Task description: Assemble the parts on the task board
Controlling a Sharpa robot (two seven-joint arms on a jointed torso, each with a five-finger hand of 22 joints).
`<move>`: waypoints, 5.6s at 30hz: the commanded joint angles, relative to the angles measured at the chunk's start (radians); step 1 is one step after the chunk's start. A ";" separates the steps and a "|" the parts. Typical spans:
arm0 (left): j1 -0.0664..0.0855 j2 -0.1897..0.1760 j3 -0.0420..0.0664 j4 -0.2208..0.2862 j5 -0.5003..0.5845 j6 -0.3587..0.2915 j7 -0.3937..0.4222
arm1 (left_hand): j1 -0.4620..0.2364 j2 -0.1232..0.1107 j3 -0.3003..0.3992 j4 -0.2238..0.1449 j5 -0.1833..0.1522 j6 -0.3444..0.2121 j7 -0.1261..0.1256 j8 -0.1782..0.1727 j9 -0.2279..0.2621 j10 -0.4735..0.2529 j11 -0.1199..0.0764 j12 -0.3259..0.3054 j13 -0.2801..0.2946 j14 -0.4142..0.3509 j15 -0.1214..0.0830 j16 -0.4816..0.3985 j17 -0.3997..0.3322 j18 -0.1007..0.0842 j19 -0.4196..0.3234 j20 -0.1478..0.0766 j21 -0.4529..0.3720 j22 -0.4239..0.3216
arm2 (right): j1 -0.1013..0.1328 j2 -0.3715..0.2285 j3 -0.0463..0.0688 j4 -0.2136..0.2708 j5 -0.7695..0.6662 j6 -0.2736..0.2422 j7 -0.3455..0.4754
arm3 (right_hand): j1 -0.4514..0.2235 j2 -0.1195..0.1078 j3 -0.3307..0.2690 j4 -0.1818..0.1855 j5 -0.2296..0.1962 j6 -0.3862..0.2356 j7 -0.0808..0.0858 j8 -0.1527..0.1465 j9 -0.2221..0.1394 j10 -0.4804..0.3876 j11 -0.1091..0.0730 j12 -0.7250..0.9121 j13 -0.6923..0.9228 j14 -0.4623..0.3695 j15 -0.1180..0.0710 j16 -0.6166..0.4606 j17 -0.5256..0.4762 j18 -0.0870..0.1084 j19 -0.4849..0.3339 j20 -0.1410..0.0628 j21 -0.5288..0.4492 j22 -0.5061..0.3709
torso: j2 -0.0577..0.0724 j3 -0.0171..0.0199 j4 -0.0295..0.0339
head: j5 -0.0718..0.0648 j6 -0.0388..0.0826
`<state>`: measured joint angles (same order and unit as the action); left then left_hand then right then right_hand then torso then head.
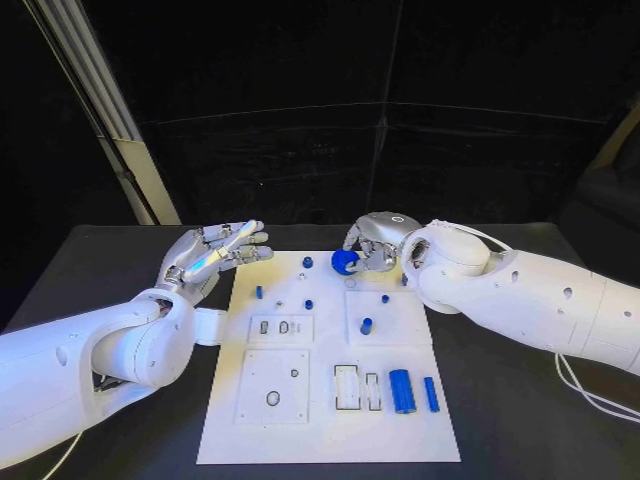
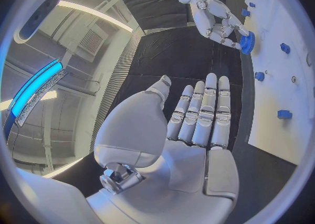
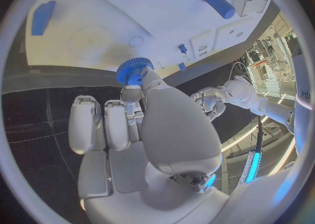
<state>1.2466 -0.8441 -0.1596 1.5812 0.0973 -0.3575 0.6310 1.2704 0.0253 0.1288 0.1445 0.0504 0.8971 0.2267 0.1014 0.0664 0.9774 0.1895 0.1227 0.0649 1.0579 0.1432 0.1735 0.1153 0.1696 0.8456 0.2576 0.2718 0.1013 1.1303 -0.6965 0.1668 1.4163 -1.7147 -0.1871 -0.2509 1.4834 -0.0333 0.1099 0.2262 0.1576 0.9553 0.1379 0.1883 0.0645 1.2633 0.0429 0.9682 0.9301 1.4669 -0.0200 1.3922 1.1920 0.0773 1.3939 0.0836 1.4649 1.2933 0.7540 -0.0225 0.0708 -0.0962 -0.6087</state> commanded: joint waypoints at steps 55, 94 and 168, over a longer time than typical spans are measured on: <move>0.002 0.010 0.001 -0.017 0.005 0.012 -0.004 | 0.009 0.012 0.003 -0.015 0.004 0.002 0.021 -0.009 -0.001 0.004 0.003 -0.010 -0.001 0.008 0.000 -0.010 -0.001 0.015 0.008 -0.001 -0.005 -0.004 | 0.002 0.181 -0.050 -0.116 -0.001 0.014 0.026 | -0.263 -0.054 -0.069 0.064 0.083 -0.101 0.036 -0.102 0.003 -0.060 0.040 -0.076 -0.061 0.038 0.024 0.011 0.027 -0.018 0.007 0.029 0.004 0.002 | 0.000 0.0010 -0.0012 | 0.016 -0.008; 0.001 0.005 0.001 -0.021 0.007 0.035 0.001 | 0.004 0.013 0.002 -0.016 0.004 0.003 0.021 -0.011 0.000 0.005 0.003 -0.013 -0.001 0.008 0.001 -0.014 -0.002 0.015 0.009 -0.001 -0.007 -0.007 | -0.040 -0.235 -0.052 -0.058 0.386 -0.069 0.350 | -0.107 -0.054 -0.104 -0.009 0.110 -0.061 0.023 -0.110 0.003 -0.065 0.027 -0.097 -0.068 0.034 0.013 -0.002 0.022 -0.018 0.004 0.019 0.001 0.001 | -0.008 0.0085 -0.0264 | -0.032 0.003; 0.001 0.020 0.001 -0.040 0.008 0.049 -0.013 | 0.004 0.016 0.003 -0.016 0.004 0.003 0.022 -0.012 -0.001 0.005 0.004 -0.015 -0.001 0.008 0.001 -0.017 -0.002 0.015 0.009 -0.001 -0.008 -0.009 | -0.064 -0.180 -0.052 -0.141 0.370 -0.025 0.351 | 0.028 0.039 -0.071 -0.063 0.006 0.025 0.009 -0.075 0.008 -0.024 0.010 -0.051 -0.016 0.042 -0.001 0.005 0.049 -0.021 0.015 0.008 0.007 0.018 | -0.010 0.0073 -0.0250 | -0.031 -0.009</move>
<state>1.2461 -0.8249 -0.1597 1.5406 0.1060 -0.3193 0.6174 1.2779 0.0325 0.1342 0.1337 0.0504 0.8971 0.2267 0.0933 0.0664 0.9774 0.1895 0.1143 0.0650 1.0578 0.1431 0.1618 0.1145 0.1696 0.8455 0.2577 0.2680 0.0938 1.0649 -0.8774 0.1147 1.2744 -1.3369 -0.2164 0.0940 1.5016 0.0071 0.0342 0.1632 0.1679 0.9752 0.1458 0.1092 0.0720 1.2348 0.0537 0.9128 0.9127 1.4651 -0.0147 1.3942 1.2397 0.0620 1.4083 0.0979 1.4706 1.3077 0.7439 -0.0156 0.0453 -0.1284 -0.6169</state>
